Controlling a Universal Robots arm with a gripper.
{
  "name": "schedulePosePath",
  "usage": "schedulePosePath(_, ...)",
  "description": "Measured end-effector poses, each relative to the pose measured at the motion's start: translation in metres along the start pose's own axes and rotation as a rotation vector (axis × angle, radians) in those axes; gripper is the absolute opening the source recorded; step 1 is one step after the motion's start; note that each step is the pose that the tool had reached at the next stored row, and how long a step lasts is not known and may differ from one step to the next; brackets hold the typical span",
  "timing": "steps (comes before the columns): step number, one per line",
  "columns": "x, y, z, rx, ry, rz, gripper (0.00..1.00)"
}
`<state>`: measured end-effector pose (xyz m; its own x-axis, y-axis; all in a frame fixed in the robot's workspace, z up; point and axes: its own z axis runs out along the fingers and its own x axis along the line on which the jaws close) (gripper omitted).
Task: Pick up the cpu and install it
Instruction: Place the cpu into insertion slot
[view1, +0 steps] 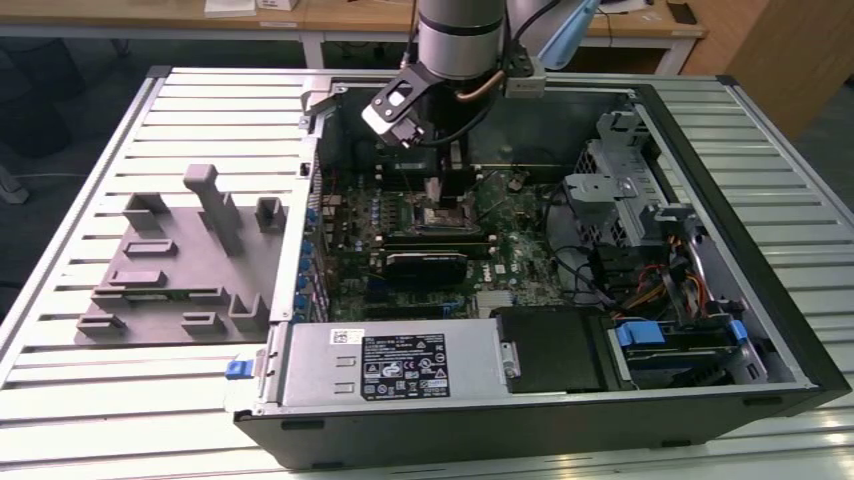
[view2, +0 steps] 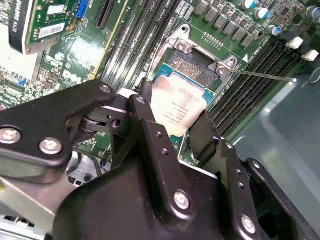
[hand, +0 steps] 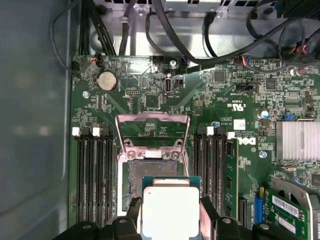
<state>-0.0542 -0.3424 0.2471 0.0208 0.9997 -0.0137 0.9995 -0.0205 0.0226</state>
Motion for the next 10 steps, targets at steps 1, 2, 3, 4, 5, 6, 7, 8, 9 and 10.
schedulePosePath(1,0.0000,0.0000,0.0016,-0.0001,0.0001,0.000,0.54)
schedulePosePath(2,0.0001,-0.0001,0.0030,-0.0001,0.0000,0.000,0.54)
schedulePosePath(3,0.0001,-0.0001,0.0042,-0.0001,-0.0002,0.000,0.54)
schedulePosePath(4,0.0001,-0.0001,0.0051,-0.0001,-0.0002,-0.001,0.54)
schedulePosePath(5,0.0001,-0.0001,0.0061,-0.0001,-0.0002,-0.003,0.54)
schedulePosePath(6,0.0002,-0.0002,0.0069,-0.0002,-0.0001,-0.005,0.54)
schedulePosePath(7,0.0002,-0.0002,0.0077,-0.0002,-0.0001,-0.008,0.54)
schedulePosePath(8,0.0004,-0.0002,0.0085,-0.0003,0.0000,-0.011,0.54)
schedulePosePath(9,0.0004,-0.0002,0.0091,-0.0003,0.0001,-0.013,0.54)
schedulePosePath(10,0.0004,-0.0002,0.0096,-0.0003,0.0000,-0.013,0.54)
